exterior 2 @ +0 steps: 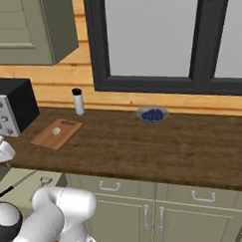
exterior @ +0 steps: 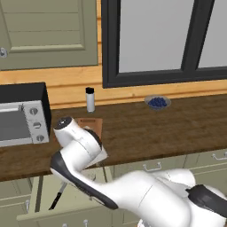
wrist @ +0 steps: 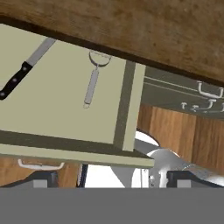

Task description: Place the appropriate cutting tool for cutting the garlic skin on the cutting board.

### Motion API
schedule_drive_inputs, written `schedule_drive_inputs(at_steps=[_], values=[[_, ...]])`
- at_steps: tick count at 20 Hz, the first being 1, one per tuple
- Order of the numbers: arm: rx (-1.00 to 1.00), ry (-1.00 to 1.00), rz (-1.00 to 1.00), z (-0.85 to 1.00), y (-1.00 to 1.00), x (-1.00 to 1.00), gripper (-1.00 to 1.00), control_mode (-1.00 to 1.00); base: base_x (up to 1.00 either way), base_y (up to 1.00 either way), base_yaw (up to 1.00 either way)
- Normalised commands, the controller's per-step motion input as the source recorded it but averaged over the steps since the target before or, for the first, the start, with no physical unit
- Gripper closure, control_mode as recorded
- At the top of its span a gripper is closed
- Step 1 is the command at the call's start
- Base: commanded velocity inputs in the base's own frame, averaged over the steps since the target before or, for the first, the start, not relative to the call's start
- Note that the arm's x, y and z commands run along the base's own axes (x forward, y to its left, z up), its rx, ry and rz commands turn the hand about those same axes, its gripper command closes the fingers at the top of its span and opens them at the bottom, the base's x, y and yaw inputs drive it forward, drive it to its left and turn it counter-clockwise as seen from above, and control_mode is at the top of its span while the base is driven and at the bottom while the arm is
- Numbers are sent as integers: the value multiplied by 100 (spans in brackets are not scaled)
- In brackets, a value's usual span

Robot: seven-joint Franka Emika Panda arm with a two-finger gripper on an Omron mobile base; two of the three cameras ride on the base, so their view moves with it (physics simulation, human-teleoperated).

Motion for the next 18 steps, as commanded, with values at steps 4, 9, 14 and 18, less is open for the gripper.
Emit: schedule_drive_inputs(at_steps=[4,9,14,18], values=[[0,10,-8,-76,48,0,-100,-100,0,0,0],[5,8,-1,-70,1,6,-100,-100,0,0,0],[11,3,0,-76,0,23,-100,-100,0,0,0],[10,5,0,-61,8,18,-100,-100,0,0,0]])
